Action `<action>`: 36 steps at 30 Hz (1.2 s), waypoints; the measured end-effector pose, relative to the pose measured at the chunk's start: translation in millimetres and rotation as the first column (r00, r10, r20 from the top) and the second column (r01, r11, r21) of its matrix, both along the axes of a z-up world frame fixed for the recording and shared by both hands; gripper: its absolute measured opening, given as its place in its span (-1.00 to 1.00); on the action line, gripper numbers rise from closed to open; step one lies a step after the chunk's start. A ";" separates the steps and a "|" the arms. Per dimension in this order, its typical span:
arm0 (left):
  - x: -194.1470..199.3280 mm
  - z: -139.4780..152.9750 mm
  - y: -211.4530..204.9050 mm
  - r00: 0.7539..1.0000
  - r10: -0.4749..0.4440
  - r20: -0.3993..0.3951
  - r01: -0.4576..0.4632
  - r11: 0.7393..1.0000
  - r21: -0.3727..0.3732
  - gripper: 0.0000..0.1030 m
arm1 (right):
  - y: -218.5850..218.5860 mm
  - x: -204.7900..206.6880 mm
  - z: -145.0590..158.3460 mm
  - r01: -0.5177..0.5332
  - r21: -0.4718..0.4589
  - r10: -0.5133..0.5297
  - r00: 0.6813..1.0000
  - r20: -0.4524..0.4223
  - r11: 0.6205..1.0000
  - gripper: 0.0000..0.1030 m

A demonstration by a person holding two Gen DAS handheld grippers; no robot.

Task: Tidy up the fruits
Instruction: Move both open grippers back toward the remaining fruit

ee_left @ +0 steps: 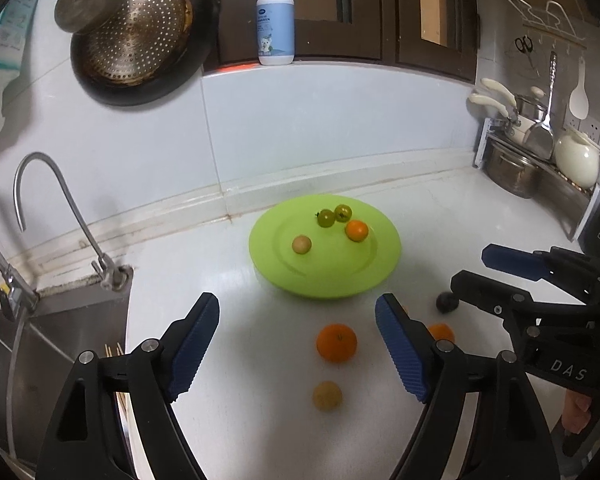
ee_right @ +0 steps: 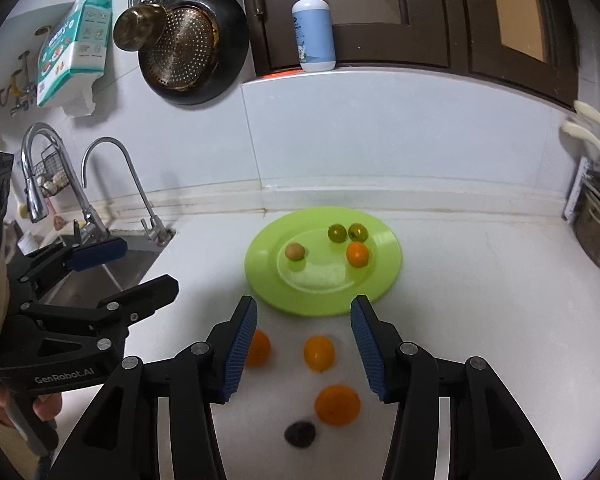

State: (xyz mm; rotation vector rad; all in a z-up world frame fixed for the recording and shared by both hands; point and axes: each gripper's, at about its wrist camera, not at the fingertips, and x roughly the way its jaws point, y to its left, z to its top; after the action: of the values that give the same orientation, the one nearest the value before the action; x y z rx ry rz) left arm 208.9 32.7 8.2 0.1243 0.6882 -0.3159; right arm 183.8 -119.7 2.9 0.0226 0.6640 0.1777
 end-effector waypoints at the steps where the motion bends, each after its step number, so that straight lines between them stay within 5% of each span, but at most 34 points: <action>1: -3.1 -1.9 1.0 1.000 0.000 -0.001 0.000 1.000 0.000 0.56 | 0.7 -4.1 -2.6 0.002 -0.004 -0.002 1.000 -0.003 1.000 -0.03; 36: -4.7 -97.1 -5.2 0.971 -0.038 -0.235 0.050 0.998 0.045 0.49 | -2.2 -24.3 -88.9 0.027 0.015 -0.021 0.955 -0.294 1.000 -0.13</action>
State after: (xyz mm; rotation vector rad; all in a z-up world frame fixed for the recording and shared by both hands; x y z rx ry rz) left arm 204.2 27.5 -89.0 0.1527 0.9283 -0.3593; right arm 159.5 -121.8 -86.0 0.0768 0.9593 0.1583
